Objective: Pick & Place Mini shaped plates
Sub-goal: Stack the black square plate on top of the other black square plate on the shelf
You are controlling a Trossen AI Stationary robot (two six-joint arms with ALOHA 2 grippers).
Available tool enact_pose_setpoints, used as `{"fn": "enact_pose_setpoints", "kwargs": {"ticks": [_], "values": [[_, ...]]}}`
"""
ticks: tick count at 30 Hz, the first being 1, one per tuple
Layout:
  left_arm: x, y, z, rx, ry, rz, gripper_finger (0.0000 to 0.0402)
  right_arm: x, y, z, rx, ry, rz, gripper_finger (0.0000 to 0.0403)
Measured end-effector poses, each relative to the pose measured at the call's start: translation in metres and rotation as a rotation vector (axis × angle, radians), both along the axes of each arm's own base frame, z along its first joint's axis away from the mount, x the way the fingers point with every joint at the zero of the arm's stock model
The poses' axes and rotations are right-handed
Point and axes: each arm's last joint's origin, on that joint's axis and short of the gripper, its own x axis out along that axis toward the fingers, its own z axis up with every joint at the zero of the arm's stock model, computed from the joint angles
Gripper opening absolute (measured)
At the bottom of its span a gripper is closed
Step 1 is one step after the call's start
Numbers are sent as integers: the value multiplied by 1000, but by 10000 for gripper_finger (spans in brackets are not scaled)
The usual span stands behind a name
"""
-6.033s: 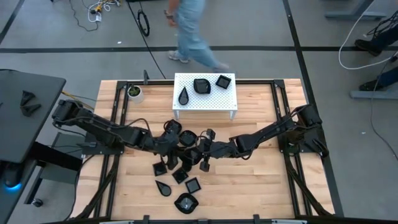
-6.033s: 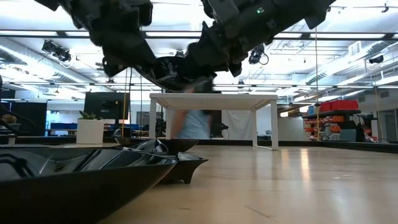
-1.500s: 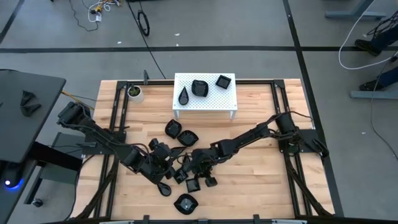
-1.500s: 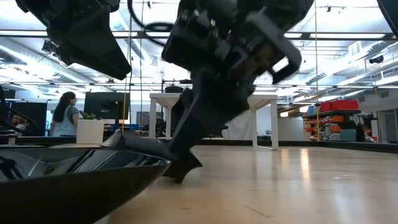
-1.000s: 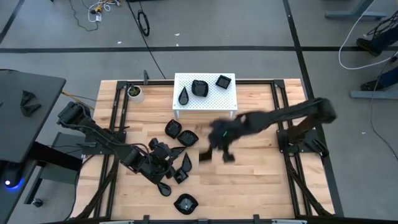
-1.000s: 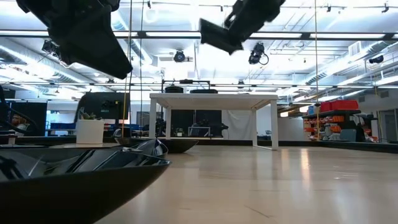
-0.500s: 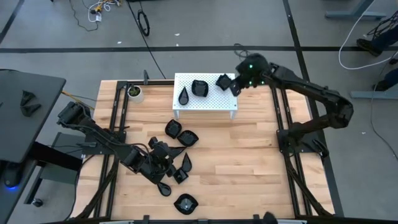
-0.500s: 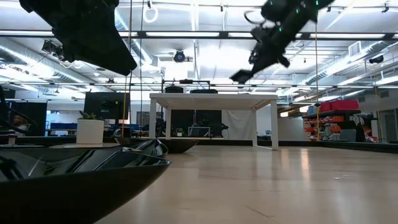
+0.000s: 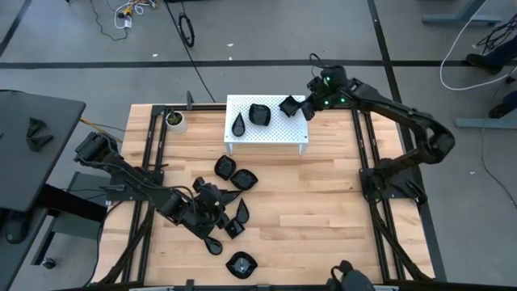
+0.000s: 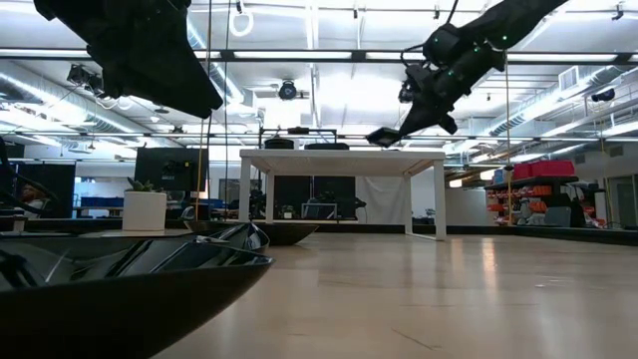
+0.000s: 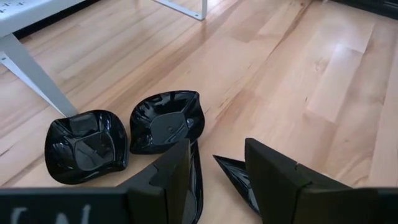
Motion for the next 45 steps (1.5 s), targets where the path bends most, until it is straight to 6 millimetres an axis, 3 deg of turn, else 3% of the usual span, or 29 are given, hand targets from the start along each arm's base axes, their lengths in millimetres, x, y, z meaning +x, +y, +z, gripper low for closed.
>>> {"fn": "enact_pose_setpoints", "kwargs": {"ticks": [11,22,29,38,45], "values": [[1,0,0,-3,-4,2,158,-18,-16,-2,23,-19,16,5],[1,0,1,-2,-10,4,158,-19,-18,-2,2,-20,17,46],[1,0,1,-2,-9,4,158,-18,-27,6,-118,-30,-130,93],[1,0,1,-5,-12,4,158,-8,-2,3,-99,63,-6,119],[2,0,1,-11,-22,5,158,-12,-3,0,-175,243,-326,80]]}}
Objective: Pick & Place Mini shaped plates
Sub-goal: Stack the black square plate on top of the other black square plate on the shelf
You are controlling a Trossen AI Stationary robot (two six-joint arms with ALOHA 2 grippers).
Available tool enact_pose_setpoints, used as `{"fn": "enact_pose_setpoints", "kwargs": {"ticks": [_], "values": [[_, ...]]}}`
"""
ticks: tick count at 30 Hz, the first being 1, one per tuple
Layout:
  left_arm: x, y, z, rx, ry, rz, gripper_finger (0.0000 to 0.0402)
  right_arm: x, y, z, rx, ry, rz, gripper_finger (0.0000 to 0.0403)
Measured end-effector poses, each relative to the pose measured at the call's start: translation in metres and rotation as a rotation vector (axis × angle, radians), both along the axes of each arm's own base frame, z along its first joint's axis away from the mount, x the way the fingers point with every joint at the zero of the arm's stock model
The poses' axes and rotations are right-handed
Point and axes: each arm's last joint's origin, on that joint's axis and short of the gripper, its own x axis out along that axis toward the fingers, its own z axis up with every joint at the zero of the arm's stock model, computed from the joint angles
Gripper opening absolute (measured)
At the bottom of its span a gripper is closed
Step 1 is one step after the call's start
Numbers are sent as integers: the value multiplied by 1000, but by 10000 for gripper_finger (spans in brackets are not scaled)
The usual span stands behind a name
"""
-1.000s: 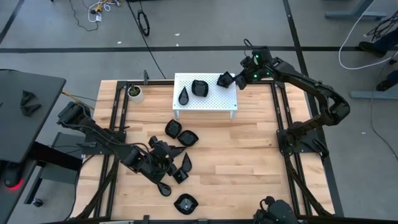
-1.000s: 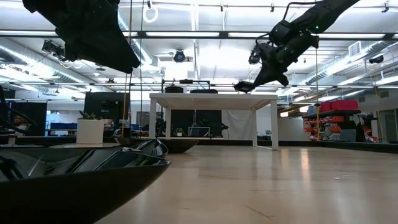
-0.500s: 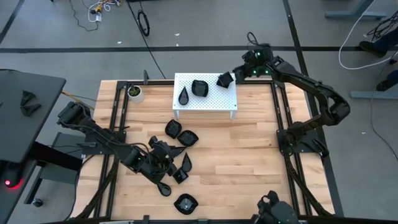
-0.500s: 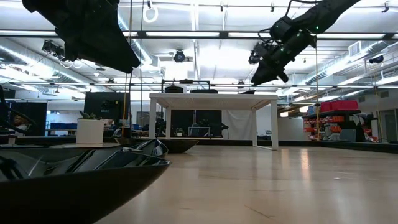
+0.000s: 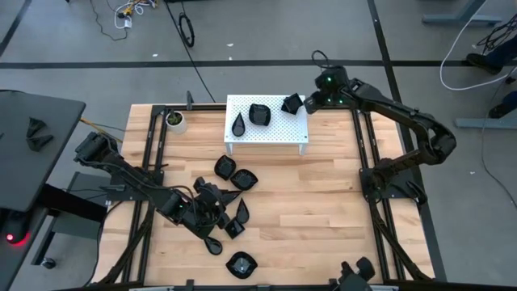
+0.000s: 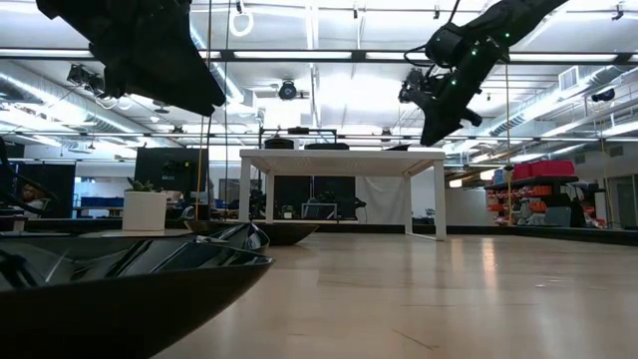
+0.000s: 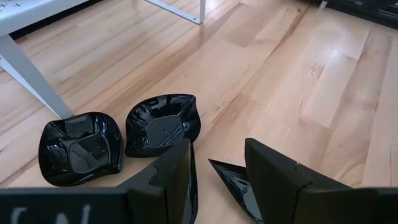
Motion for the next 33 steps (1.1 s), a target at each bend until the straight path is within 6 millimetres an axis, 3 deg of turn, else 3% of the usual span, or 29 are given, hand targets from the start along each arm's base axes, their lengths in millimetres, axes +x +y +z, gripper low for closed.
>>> {"fn": "enact_pose_setpoints", "kwargs": {"ticks": [8,14,22,26,33], "values": [[1,0,1,-4,-10,1,158,12,9,-8,121,-56,202,32],[1,0,1,-3,-9,1,158,26,20,-1,64,-106,356,18],[1,0,1,-3,-9,0,158,37,32,4,19,-128,422,15],[1,0,1,-2,-9,0,158,54,68,12,-9,-161,556,8],[1,0,1,-4,-10,1,158,84,176,0,-141,-385,865,5]]}}
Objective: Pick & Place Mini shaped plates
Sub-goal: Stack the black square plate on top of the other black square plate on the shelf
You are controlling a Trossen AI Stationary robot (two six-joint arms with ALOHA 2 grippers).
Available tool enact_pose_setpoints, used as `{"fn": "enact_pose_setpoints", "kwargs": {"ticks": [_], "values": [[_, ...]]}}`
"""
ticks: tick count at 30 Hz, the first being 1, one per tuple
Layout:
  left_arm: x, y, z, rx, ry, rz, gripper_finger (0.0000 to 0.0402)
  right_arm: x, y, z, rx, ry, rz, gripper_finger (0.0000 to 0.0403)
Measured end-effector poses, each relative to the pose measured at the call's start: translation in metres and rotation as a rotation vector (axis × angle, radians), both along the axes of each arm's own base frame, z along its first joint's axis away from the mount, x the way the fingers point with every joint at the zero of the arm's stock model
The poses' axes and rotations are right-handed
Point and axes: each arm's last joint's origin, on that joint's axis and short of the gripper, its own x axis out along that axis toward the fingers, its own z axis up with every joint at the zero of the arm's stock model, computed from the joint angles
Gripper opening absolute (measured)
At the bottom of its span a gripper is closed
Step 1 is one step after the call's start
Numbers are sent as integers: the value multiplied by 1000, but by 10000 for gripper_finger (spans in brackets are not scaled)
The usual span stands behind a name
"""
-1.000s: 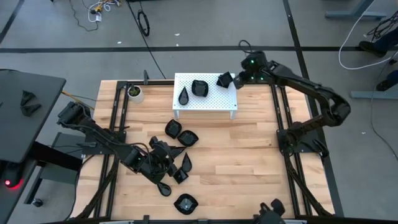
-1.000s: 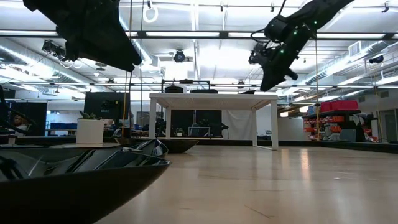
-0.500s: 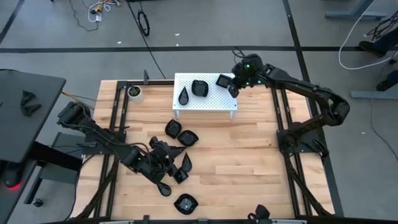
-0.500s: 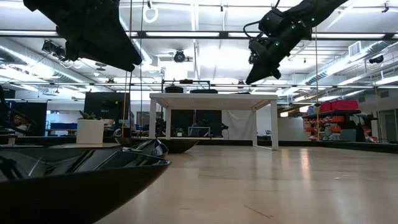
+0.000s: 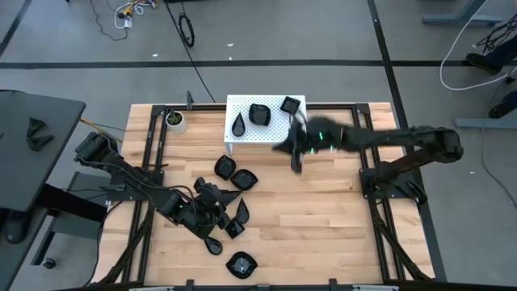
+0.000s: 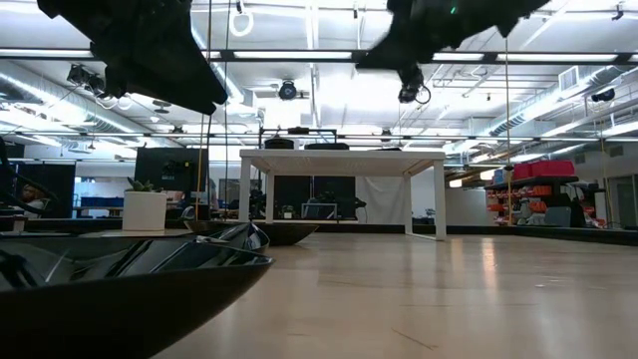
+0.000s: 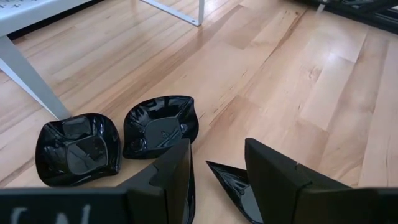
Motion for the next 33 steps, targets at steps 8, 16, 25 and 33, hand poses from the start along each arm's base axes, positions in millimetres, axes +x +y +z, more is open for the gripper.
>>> {"fn": "enact_pose_setpoints", "kwargs": {"ticks": [8,16,25,33], "values": [[2,-6,5,-1,-24,-40,158,-11,130,-52,-102,-236,251,3],[5,-49,56,65,-78,-351,140,-20,181,-96,-37,-193,375,6],[-29,-68,45,-234,213,-476,117,-1,175,-122,-13,-232,323,7],[-70,-50,-8,-417,436,-70,107,4,167,-122,45,-235,274,7]]}}
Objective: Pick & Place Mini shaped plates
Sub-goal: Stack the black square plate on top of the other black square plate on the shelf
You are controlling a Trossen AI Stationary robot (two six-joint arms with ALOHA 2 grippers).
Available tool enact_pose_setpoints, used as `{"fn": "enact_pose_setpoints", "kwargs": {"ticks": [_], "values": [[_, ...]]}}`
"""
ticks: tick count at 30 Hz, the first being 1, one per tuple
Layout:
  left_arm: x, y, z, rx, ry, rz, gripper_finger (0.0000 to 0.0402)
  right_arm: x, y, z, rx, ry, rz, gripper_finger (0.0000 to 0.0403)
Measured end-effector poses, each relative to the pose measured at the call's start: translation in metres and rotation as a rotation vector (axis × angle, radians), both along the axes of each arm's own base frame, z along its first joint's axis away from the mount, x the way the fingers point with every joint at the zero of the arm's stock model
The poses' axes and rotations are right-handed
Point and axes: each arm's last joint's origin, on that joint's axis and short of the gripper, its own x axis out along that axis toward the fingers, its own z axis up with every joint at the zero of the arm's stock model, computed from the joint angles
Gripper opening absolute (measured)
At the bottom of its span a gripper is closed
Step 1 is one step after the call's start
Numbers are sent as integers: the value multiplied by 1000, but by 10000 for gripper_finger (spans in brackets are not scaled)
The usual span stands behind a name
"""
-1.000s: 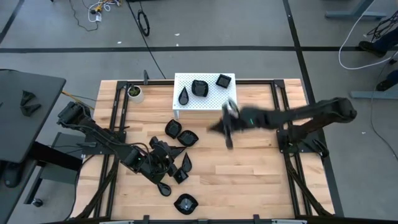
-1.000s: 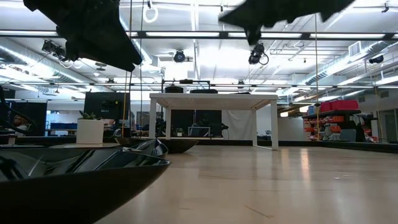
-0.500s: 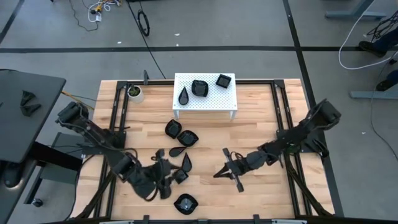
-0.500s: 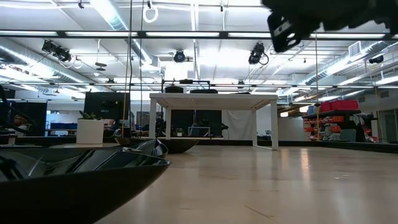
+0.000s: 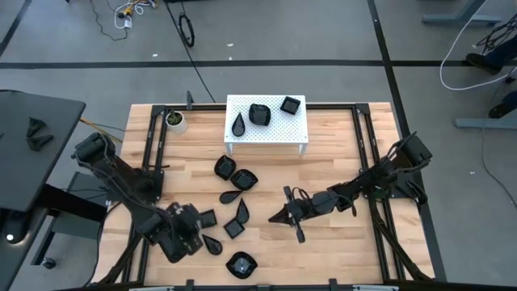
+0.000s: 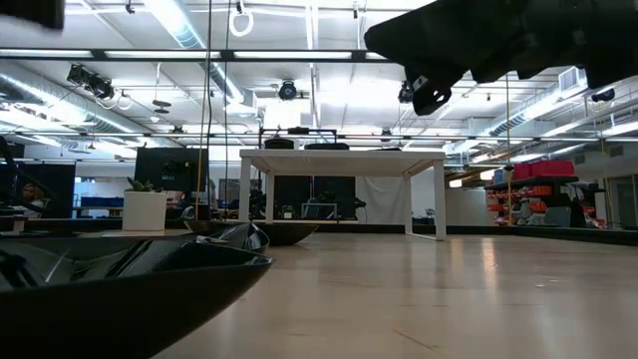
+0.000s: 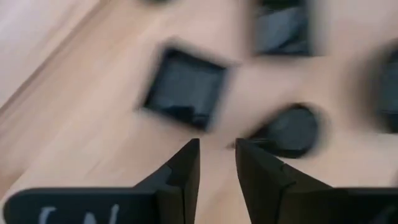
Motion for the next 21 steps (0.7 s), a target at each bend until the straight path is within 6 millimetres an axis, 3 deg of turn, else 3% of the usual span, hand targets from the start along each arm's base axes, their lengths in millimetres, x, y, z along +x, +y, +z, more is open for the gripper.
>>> {"fn": "enact_pose_setpoints", "kwargs": {"ticks": [6,13,17,21], "values": [[-15,21,-35,49,24,185,145,1,-2,0,-1,0,-7,7],[-16,29,-51,84,-119,240,212,3,-6,0,-1,0,-21,7],[-16,36,-63,110,-155,216,221,4,-9,0,-1,0,-29,7],[-14,40,-74,108,-189,137,204,4,-10,0,15,4,-36,7]]}}
